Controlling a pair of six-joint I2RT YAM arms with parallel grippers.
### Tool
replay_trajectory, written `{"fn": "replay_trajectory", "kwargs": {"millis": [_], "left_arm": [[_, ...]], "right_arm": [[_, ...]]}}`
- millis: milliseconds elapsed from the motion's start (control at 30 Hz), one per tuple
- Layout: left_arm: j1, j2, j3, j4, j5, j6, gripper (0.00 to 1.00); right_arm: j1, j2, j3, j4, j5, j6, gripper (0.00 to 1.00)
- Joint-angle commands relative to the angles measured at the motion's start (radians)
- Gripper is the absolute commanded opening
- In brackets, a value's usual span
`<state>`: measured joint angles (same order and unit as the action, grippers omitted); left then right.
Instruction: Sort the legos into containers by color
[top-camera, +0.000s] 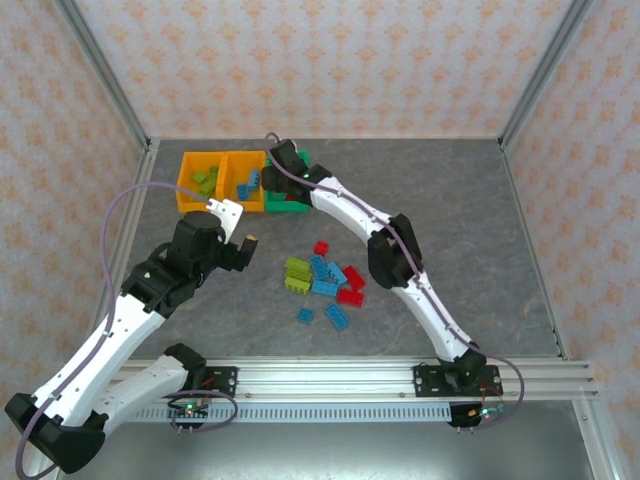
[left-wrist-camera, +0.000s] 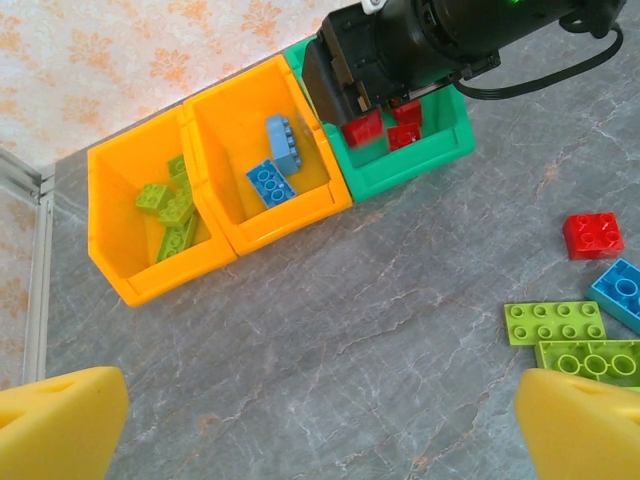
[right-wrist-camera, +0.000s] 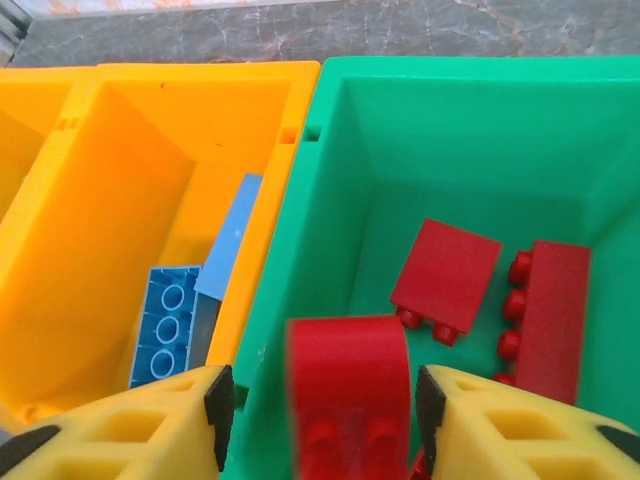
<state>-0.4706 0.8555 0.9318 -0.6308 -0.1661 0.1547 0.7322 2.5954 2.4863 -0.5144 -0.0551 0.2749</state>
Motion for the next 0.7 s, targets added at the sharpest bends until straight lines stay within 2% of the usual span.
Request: {"fn": "replay_trajectory", "kwargs": {"millis": [0, 133, 300, 400, 500, 600, 667], "left_arm": [[0.007, -0.012, -0.008, 0.016, -0.039, -0.003, 1.0], [0.008, -0.015, -0.011, 0.018, -0.041, -0.003, 1.0], [0.008, -0.01, -0.012, 0.022, -0.038, -0.009, 1.0], [0.007, -0.007, -0.015, 0.025, -0.03, -0.018, 1.0], [0.008, -0.001, -0.012, 0.021, -0.034, -0.031, 1.0], [0.006, 0.033, 0.035, -0.027, -0.042, -0.146, 1.0], [0.007, 0.065, 0.074, -0.078, 0.013, -0.279, 1.0]], "right_arm": [[-0.006, -0.011, 0.093, -0.117, 0.018, -0.033, 0.55], [-0.007, -0.107, 0.037, -0.15, -0.001, -0.046, 0.56], [-0.007, -0.297, -0.102, -0.239, -0.071, -0.07, 0.57], [-0.007, -0.452, -0.245, -0.292, -0.129, -0.059, 0.59], [-0.008, -0.621, -0.422, -0.313, -0.227, -0.03, 0.65], [-0.007, -0.808, -0.62, -0.317, -0.29, -0.02, 0.7], [-0.007, -0.93, -0.748, -0.32, -0.288, -0.01, 0.72]]}}
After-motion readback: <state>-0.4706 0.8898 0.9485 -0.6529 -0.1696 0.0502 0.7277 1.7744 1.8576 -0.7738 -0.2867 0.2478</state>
